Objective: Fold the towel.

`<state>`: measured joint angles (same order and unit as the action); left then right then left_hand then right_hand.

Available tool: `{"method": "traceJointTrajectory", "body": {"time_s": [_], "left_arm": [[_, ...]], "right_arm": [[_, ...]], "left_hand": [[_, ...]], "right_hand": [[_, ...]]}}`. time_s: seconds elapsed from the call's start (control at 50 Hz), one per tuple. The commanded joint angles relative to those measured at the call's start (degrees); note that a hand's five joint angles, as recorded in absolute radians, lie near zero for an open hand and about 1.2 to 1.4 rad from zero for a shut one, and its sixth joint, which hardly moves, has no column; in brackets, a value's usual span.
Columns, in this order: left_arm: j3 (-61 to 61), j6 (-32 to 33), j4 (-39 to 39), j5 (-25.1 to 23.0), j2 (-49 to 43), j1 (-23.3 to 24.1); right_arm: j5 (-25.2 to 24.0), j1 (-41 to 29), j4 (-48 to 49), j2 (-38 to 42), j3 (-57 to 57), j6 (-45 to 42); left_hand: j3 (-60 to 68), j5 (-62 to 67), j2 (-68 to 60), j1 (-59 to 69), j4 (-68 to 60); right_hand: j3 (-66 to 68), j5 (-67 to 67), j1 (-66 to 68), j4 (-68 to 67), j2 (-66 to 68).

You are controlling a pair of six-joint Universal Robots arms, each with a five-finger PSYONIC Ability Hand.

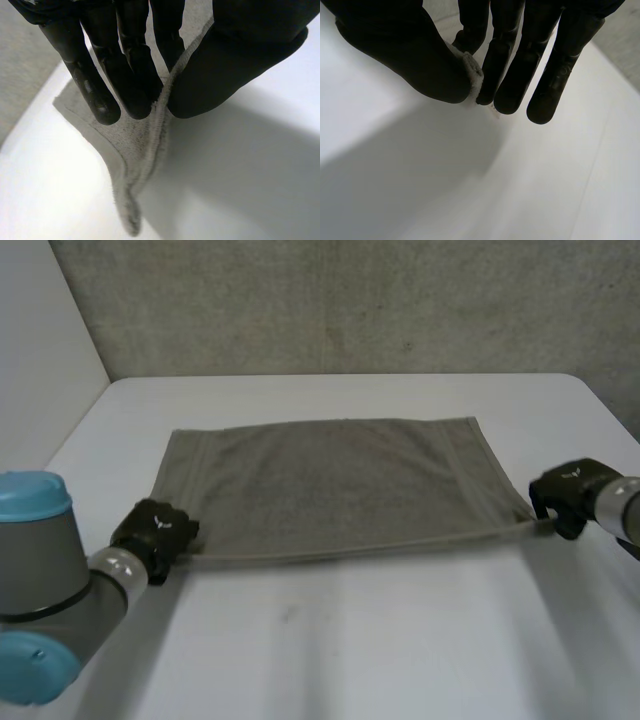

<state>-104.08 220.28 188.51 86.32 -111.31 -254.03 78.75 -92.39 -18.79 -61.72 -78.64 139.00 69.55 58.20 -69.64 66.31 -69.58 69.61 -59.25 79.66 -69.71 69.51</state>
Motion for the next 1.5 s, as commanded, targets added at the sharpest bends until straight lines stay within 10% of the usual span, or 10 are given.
{"method": "traceJointTrajectory", "body": {"time_s": [0.02, 0.2, 0.36, 0.64, 1.04, 1.06, 1.08, 1.1, 1.5], "left_arm": [[-6.74, 1.38, -12.26, -2.28, 11.96, -1.03], [-11.5, 1.74, -21.86, -14.67, 26.75, -4.09], [-3.09, 1.38, -15.99, -17.07, 17.05, -8.15], [31.17, -0.37, -14.92, -14.26, -16.36, -5.61], [64.61, -8.02, -14.83, -10.03, -37.14, -2.7], [65.22, -8.02, -14.92, -9.6, -37.66, -2.44], [65.23, -8.02, -14.92, -9.59, -37.66, -2.44], [65.14, -7.93, -14.92, -9.24, -37.92, -1.91], [33.01, -13.47, -16.0, -9.42, -13.61, -1.47]], "right_arm": [[-1.14, 5.28, -11.78, -9.62, -8.18, -11.0], [-9.41, 11.79, -17.86, -18.61, -12.41, -18.15], [-13.54, 10.91, -11.36, -15.27, -8.37, -11.12], [-4.15, -1.3, 4.8, 11.34, 19.72, 6.45], [5.27, -6.93, 12.73, 31.74, 47.86, 12.79], [5.27, -6.93, 12.72, 31.75, 47.88, 12.79], [5.45, -7.19, 12.03, 32.8, 49.27, 12.7], [5.79, -7.72, 11.41, 33.33, 50.07, 12.7], [3.52, -7.55, 2.08, 11.91, 20.24, 12.35]], "left_hand": [[10.45, 11.8, -10.36, 13.69, -10.42], [10.45, 11.8, -10.36, 13.69, -10.42], [10.45, 11.8, -10.36, 13.69, -10.42], [10.45, 11.8, -10.36, 13.69, -10.42], [10.45, 11.8, -10.36, 13.69, -10.42], [-7.51, -6.16, 7.6, -4.28, 7.54], [-7.69, -6.34, 7.78, -4.46, 7.72], [-59.55, -58.2, 59.64, -56.31, 59.58], [-59.55, -58.2, 59.64, -56.31, 59.58]], "right_hand": [[10.39, -10.75, 0.34, -10.29, 10.49], [10.39, -10.75, 0.34, -10.29, 10.49], [10.39, -10.75, 0.34, -10.29, 10.49], [10.39, -10.75, 0.34, -10.29, 10.49], [10.39, -10.75, 0.34, -10.29, 10.49], [10.39, -10.75, 0.34, -10.29, 10.49], [-35.51, 35.15, -45.57, 35.61, -35.42], [-59.61, 59.25, -69.66, 59.71, -59.51], [-59.61, 59.25, -69.66, 59.71, -59.51]]}}
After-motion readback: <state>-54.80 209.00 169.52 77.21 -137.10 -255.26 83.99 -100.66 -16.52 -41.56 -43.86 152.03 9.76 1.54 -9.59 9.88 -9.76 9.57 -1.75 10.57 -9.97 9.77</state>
